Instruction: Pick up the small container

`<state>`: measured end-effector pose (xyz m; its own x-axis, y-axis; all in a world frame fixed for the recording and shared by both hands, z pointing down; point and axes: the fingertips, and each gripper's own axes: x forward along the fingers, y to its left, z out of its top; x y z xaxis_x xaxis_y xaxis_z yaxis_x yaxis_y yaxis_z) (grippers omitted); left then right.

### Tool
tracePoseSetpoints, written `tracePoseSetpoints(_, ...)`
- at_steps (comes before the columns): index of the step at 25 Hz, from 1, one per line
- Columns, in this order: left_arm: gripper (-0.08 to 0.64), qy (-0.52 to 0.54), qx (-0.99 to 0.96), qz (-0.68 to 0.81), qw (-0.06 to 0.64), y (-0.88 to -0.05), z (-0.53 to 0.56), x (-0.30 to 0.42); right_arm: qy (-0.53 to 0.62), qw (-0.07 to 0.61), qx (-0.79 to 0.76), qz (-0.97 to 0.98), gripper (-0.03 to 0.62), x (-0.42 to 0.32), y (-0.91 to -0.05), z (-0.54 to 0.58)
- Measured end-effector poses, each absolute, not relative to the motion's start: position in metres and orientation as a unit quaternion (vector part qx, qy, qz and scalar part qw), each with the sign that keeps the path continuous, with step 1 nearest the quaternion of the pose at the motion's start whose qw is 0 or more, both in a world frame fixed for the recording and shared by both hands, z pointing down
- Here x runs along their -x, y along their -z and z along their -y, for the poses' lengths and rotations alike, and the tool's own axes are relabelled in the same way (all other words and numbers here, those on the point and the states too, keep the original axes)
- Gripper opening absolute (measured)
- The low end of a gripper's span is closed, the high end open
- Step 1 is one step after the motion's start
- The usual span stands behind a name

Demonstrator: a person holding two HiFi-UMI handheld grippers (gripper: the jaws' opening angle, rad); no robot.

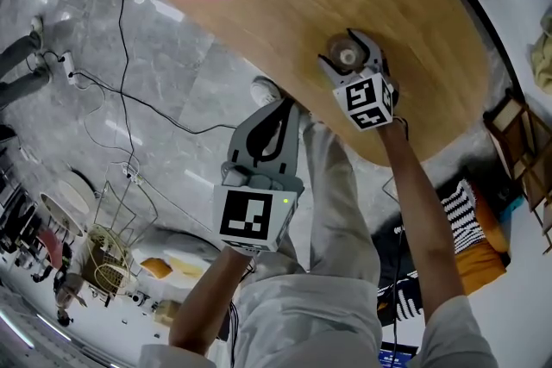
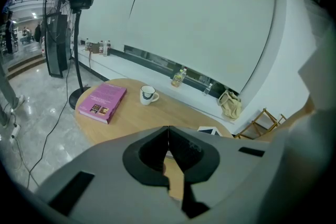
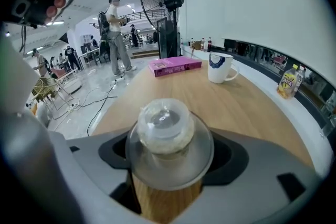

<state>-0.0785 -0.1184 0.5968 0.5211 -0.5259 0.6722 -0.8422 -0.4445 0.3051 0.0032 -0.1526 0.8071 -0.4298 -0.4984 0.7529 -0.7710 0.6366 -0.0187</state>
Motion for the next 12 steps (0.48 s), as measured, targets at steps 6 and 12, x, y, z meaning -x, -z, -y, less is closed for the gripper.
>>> tracePoseSetpoints(6,0.020,-0.246,-0.816,0.418,0.314,-0.5964,0.1227,0.0761,-0.178,0.367,-0.391,0.825,0.348,-0.0028,-0.8071,0.1538)
tracePoseSetpoints(12,0.020,-0.249,-0.814,0.418,0.317,-0.5961,0.1229,0.0757,-0.182,0.374,-0.404,0.814,0.342,-0.0043,-0.8087,0.1552)
